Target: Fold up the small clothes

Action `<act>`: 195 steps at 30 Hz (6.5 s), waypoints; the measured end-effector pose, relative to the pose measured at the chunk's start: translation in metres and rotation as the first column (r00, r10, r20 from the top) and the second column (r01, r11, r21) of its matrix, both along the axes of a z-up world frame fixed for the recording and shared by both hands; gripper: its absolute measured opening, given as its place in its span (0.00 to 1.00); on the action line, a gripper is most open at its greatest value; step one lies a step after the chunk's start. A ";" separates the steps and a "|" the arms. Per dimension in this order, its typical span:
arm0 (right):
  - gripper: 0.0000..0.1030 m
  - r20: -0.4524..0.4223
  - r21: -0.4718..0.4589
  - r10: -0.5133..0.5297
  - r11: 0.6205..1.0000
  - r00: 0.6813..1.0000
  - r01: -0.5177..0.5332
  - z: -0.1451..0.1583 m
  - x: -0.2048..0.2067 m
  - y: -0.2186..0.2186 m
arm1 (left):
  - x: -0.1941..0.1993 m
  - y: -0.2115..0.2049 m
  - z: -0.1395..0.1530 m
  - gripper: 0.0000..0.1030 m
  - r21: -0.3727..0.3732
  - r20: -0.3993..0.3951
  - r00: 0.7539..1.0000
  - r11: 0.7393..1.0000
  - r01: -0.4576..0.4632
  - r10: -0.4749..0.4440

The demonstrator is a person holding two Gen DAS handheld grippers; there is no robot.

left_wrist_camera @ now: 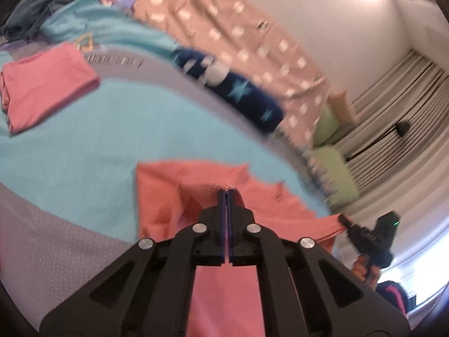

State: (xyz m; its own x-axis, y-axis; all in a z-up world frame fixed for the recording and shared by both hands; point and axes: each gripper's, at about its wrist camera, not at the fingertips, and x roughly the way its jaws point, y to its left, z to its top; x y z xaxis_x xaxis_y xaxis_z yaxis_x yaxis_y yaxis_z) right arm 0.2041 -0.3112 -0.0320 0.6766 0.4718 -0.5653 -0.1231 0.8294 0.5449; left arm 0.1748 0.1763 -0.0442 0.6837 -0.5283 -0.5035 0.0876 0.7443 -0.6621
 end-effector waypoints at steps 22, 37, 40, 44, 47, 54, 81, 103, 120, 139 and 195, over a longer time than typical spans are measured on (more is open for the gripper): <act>0.38 -0.132 -0.218 -0.097 0.974 0.986 0.066 -0.036 0.033 -0.013 | 0.042 -0.003 -0.037 0.43 0.285 -0.102 0.994 0.958 -0.011 0.042; 0.45 -0.133 -0.271 -0.021 0.962 0.991 -0.016 -0.034 0.081 0.011 | 0.108 -0.018 -0.042 0.03 0.263 -0.172 0.985 0.963 0.060 -0.014; 0.15 -0.222 -0.225 0.022 0.972 0.975 -0.073 -0.055 0.111 0.014 | 0.102 -0.020 -0.027 0.03 0.259 -0.105 0.994 0.965 0.033 -0.006; 0.04 -0.165 -0.151 -0.012 0.988 0.986 -0.013 -0.048 0.105 0.003 | 0.099 -0.011 -0.023 0.07 0.322 -0.092 0.991 0.944 -0.066 0.100; 0.19 -0.104 -0.128 -0.079 0.990 0.991 0.065 -0.032 0.079 -0.015 | 0.076 0.004 -0.021 0.34 0.262 -0.097 0.989 0.962 -0.081 0.110; 0.41 -0.100 -0.130 0.007 0.991 0.995 -0.020 -0.028 -0.033 -0.035 | -0.042 0.022 -0.004 0.47 0.183 -0.005 1.000 0.983 -0.014 0.015; 0.42 -0.151 -0.163 -0.020 0.987 0.988 -0.005 -0.051 -0.175 -0.019 | -0.171 -0.015 0.012 0.00 0.498 0.200 0.971 0.867 0.012 -0.129; 0.59 -0.146 -0.054 -0.017 0.999 0.989 0.009 -0.060 -0.152 -0.009 | -0.133 -0.003 -0.072 0.43 -0.054 -0.090 0.995 0.998 0.040 -0.045; 0.08 -0.151 -0.135 -0.056 0.990 0.987 0.035 -0.056 -0.161 -0.016 | -0.147 0.008 -0.071 0.15 0.000 -0.131 0.991 0.999 -0.036 0.036; 0.06 -0.139 -0.218 -0.072 0.975 0.988 0.041 -0.058 -0.155 -0.003 | -0.155 -0.008 -0.051 0.08 0.354 -0.057 0.996 0.934 -0.043 0.067; 0.26 -0.313 0.149 0.027 0.989 0.950 0.021 -0.051 -0.058 -0.104 | -0.036 -0.329 0.004 0.23 0.552 -0.183 0.896 0.712 0.433 -0.404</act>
